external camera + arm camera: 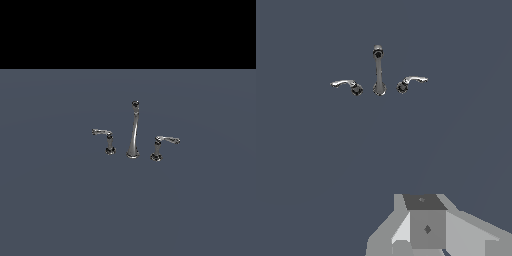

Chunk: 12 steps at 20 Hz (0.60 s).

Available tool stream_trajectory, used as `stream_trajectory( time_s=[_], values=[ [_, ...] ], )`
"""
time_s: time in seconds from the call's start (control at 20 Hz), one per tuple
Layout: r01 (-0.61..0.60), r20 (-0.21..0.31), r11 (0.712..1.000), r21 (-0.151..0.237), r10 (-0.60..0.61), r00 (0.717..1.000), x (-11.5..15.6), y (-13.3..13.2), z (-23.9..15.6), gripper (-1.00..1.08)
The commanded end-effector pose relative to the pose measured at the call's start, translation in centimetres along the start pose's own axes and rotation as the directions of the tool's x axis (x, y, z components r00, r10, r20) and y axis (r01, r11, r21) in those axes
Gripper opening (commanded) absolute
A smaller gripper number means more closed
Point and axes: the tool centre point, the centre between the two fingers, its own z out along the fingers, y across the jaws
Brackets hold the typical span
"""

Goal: Turn on the faucet by rotating a designated handle.

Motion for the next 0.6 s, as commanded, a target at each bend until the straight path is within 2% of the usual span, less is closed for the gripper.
stream_trajectory(
  time_s=[0.0, 0.25, 0.55],
  values=[
    [-0.067, 0.0, 0.998, 0.002, 0.067, 0.998, 1.1, -0.4, 1.5, -1.0],
    [-0.203, 0.001, 0.979, 0.007, 0.203, 0.979, 3.4, -1.1, 4.5, -1.0],
    [-0.362, 0.002, 0.932, 0.013, 0.362, 0.932, 6.4, -1.5, 8.1, -1.0]
  ],
)
